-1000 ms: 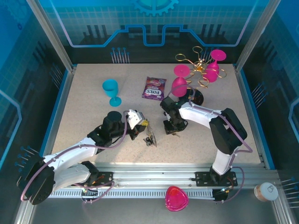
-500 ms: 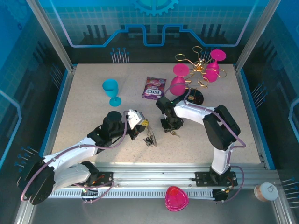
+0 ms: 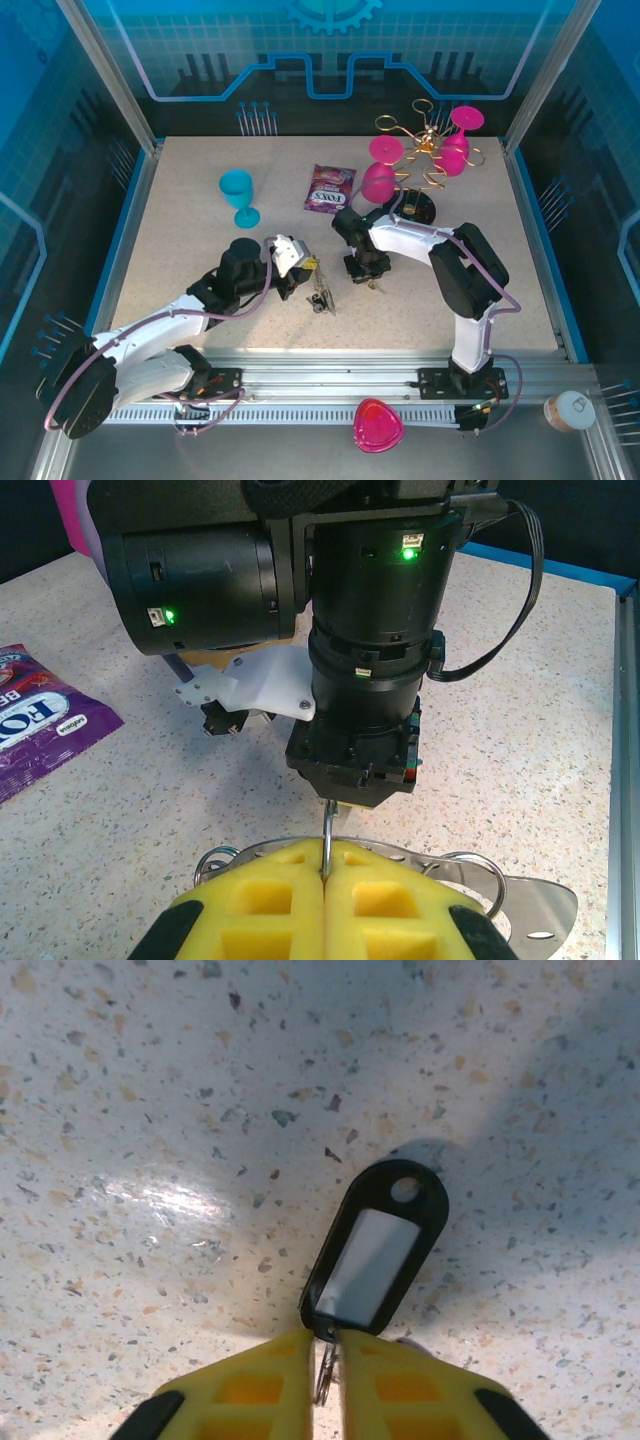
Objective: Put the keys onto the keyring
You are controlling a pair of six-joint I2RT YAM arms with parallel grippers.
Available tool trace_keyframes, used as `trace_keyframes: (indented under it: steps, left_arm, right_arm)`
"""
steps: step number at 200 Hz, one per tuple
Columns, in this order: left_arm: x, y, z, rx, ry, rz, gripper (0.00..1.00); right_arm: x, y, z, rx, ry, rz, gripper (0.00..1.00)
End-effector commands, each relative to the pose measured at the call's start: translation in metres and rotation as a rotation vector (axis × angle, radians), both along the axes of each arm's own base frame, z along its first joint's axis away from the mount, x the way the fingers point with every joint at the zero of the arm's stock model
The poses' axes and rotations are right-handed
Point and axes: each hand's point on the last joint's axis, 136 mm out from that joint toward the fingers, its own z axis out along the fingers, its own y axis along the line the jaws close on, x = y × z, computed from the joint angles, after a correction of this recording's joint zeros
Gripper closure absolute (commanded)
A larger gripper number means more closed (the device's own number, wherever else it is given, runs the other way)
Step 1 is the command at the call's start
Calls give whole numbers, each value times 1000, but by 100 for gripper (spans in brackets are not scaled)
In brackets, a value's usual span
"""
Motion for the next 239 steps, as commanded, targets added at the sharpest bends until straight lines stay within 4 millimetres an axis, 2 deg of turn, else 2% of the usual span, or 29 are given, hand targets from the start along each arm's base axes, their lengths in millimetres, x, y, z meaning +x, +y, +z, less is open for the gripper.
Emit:
trace_keyframes:
  steps: [1,50,88,99,131,184,205,239]
  left_arm:
    - [2,-1,20,-28,-51,-4,100]
    - [1,-1,20,-27,-50,-6,100]
    - [1,-1,19,-21,-51,-6,100]
    - [1,0,18,-19,-51,-4,100]
    - [1,0,16,-21,-51,-3,100]
    - [-2,2,14,-19,-43,0,100]
    - [-3,3,15,-20,-45,0,100]
    - [-3,3,14,-21,-43,0,100]
  right_arm:
    - [-2,1,3,-30,7,0,88]
    - [-3,4,18,-10,-21,20,100]
    - [-10,12,48,68,-89,124,100]
    - [-14,11,51,84,-94,153,100]
    - [-27,9,35,68,-7,171,100]
    - [-26,31,16,100,38,173,100]
    - [-24,29,9,73,51,172,100]
    - [-24,27,7,57,56,172,94]
